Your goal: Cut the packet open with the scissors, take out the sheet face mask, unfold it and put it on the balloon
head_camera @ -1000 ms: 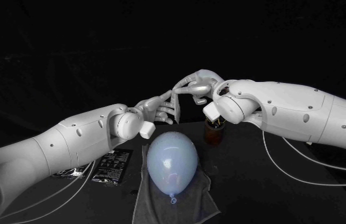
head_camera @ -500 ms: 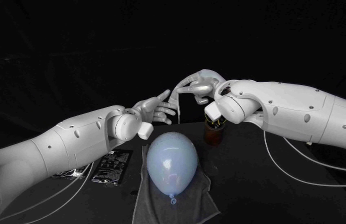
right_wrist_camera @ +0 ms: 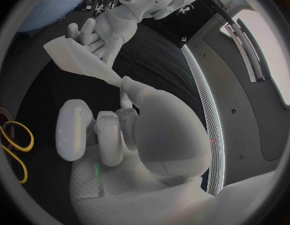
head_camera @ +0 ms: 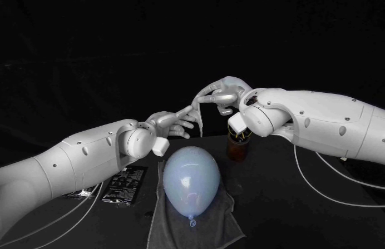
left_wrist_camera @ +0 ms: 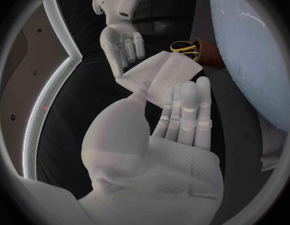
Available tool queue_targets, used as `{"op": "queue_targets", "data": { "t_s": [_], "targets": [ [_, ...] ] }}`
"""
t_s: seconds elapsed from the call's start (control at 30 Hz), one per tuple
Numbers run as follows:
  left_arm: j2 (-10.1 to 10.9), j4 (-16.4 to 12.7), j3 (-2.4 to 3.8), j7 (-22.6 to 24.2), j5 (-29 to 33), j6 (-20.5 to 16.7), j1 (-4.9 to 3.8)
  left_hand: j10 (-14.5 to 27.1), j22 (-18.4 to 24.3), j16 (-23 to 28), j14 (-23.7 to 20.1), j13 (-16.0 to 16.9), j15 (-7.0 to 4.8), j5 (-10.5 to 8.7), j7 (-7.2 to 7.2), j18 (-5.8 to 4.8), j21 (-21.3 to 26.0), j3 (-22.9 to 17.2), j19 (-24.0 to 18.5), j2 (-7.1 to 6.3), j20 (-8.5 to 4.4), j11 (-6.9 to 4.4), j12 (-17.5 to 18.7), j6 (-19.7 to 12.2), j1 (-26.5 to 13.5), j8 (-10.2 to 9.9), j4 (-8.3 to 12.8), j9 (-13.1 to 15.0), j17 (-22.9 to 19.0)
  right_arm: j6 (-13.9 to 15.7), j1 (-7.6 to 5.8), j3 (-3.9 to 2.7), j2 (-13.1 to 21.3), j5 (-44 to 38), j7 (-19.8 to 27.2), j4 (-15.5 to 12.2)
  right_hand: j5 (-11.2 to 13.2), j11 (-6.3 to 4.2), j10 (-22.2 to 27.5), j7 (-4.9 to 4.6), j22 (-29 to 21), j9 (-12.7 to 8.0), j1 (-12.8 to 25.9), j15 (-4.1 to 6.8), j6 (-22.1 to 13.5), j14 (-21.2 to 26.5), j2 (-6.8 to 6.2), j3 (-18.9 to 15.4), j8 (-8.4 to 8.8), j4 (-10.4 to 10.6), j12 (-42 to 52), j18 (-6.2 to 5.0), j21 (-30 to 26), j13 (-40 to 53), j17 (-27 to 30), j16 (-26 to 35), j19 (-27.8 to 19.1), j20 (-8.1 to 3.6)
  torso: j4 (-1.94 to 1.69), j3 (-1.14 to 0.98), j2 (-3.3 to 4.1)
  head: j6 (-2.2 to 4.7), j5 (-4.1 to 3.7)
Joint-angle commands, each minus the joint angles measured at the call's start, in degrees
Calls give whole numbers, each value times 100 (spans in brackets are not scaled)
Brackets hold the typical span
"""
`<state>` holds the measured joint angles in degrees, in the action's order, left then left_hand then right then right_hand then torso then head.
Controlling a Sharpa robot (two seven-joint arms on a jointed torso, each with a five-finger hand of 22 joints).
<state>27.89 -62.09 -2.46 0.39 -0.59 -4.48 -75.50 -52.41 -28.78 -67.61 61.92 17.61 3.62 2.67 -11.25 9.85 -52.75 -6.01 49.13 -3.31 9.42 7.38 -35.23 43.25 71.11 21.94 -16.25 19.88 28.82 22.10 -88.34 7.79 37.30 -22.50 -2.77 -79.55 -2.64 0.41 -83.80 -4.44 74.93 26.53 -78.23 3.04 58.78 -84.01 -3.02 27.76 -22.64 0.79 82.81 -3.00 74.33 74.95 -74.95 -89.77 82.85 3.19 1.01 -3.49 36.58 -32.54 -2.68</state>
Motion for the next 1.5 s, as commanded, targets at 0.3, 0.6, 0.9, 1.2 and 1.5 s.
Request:
{"op": "queue_targets", "data": {
  "t_s": [0.3, 0.6, 0.9, 1.2, 1.5],
  "targets": [
    [-12, -8, 6, 266, -168, -24, 3, 115, 15, -50, -56, -35, -8, 2, -1, 59, 38, 214, -21, -107, 4, -4, -64, -110, 350, 49, -42, -6, -37, -64, -1, -6, 12, 4, 72, -39, -16, -33, -224, 4, 1037, 10, 19, 33, 16, -599, 22, 43, -29, -9, 19, -32, 0, 951, -1505, -23, 23, -30, 1, -2, -1, 3, 2],
    [-30, 6, 6, 177, -207, -74, 3, 102, 25, -88, -34, -42, 23, 4, -64, 59, 50, 516, -1, -10, 17, 36, -174, -67, 113, 120, -60, -12, -63, -121, -1, -6, 59, -15, 67, -195, -16, -33, -224, 4, 1037, 10, 19, 33, 16, -599, 22, 43, -29, -9, 19, -32, 0, 951, -1505, -23, 23, -30, -1, -1, -4, 7, 11],
    [-61, 15, 6, 3, -299, -140, 3, 26, 28, -133, 18, -24, 21, 9, -67, 67, 41, 759, 43, 214, 23, 28, -359, 25, -49, 211, -53, -24, -97, -165, -1, -6, 61, -39, 55, -358, -16, -33, -224, 4, 1037, 10, 19, 33, 16, -599, 22, 43, -29, -9, 19, -32, 0, 951, -1505, -23, 23, -30, 2, 6, 0, 8, 20],
    [-98, 8, 7, -69, -494, -217, 2, -321, 36, -148, 160, 15, -138, 14, 128, 73, 20, 915, 122, 241, -64, -154, -678, 409, 334, 482, -37, -27, -178, -194, 0, -3, -15, -50, 35, -348, -17, -32, -224, 2, 1035, 12, 27, 33, 10, -599, 22, 60, -38, -19, 18, -33, -9, 950, -1505, -23, 20, -30, 1, 6, 2, -7, 24],
    [-124, 22, 8, -41, -556, -377, 2, -572, 19, -193, 351, -158, -331, 17, 302, 69, -36, 170, 223, 370, -181, -341, -511, 651, 1407, 479, -45, -191, -166, -186, 3, -1, -27, -51, 34, -334, -17, -32, -224, 2, 1035, 12, 27, 33, 10, -599, 22, 60, -38, -19, 18, -33, -9, 950, -1505, -23, 20, -30, -5, 2, 0, -18, 37]
  ]
}}
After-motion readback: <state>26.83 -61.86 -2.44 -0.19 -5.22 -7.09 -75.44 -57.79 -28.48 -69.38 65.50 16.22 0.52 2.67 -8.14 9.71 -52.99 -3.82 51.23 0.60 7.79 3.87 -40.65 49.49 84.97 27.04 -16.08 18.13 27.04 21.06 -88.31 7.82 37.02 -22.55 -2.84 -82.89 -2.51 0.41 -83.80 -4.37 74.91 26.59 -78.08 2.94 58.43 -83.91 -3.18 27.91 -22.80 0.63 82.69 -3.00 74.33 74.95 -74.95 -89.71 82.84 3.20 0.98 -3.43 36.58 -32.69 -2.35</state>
